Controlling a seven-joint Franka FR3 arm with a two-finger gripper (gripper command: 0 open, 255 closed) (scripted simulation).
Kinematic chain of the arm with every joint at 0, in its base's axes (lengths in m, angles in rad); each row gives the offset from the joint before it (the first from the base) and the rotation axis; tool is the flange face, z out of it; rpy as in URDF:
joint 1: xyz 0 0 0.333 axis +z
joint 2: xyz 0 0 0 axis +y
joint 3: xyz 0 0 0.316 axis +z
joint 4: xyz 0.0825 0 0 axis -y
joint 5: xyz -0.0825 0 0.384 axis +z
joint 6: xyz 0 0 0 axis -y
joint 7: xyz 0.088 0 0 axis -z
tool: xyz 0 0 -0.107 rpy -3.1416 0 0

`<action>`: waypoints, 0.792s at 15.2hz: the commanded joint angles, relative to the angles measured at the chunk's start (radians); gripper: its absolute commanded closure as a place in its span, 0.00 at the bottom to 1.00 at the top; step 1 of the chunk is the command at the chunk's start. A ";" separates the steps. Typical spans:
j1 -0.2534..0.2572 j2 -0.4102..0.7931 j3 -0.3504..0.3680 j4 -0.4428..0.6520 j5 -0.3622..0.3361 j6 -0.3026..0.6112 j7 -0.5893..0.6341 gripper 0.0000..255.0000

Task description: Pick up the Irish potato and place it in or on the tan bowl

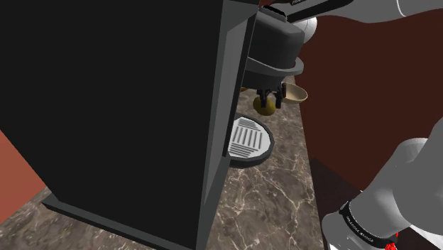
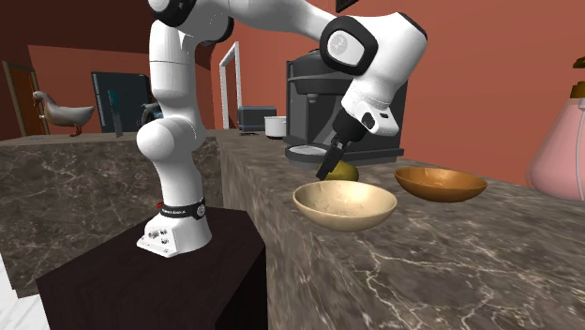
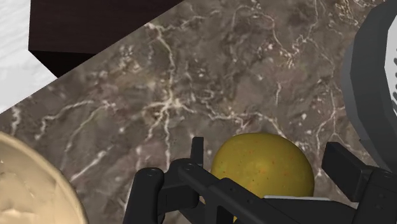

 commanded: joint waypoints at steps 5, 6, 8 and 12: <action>0.001 -0.001 0.000 -0.003 0.000 0.002 0.001 1.00; 0.001 -0.001 0.000 -0.003 0.000 0.002 0.001 1.00; 0.001 -0.001 0.000 -0.003 0.000 0.002 0.001 1.00; 0.001 -0.001 0.000 -0.003 0.000 0.002 0.001 1.00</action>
